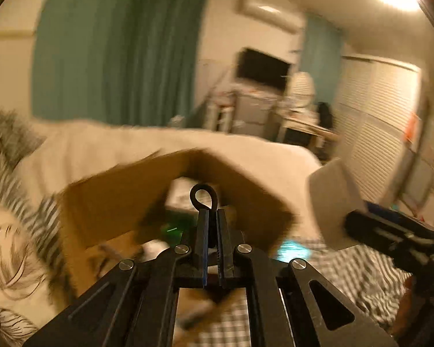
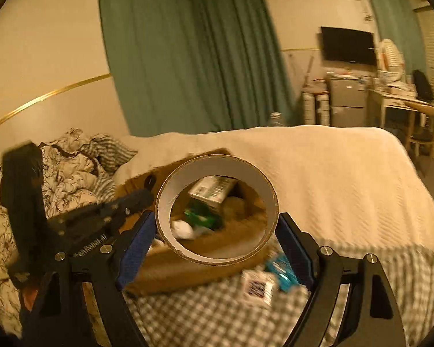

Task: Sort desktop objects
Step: 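Carry the tape roll and hair tie into the cardboard box and release both, then move back and grasp the white printed sachet with the left tool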

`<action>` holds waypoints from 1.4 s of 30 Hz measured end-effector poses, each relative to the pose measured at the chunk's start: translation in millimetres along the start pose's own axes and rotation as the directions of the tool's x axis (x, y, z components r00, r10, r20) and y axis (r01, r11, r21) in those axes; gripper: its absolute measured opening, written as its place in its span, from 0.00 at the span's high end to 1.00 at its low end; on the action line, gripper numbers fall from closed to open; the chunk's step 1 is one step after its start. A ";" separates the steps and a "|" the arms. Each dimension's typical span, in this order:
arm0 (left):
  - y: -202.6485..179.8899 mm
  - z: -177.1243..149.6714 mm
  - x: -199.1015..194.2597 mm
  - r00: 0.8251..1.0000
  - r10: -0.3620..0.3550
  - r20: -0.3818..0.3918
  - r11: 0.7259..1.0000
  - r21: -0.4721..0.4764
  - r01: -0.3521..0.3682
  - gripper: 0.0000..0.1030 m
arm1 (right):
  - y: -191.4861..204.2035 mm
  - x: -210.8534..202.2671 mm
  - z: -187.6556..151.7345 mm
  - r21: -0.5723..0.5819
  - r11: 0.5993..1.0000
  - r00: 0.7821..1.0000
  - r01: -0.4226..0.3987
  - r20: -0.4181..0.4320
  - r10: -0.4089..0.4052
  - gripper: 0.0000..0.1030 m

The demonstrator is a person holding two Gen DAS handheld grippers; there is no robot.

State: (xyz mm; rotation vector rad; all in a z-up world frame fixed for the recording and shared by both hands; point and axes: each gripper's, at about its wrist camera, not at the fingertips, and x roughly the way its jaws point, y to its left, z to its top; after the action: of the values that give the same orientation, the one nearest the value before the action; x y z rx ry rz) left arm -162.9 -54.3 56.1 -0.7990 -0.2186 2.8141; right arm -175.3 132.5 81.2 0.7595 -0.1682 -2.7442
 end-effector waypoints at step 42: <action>-115.5 -148.7 147.7 0.953 0.090 -0.290 0.984 0.173 -0.041 0.73 | -124.2 -50.0 -159.7 0.222 0.919 0.945 0.326 -0.053 -0.322 0.01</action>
State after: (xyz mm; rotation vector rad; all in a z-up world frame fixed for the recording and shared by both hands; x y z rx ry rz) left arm -188.3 105.3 -120.4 -1.1908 0.0898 2.6791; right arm -81.8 260.4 -54.2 0.9440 -0.3932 -3.0679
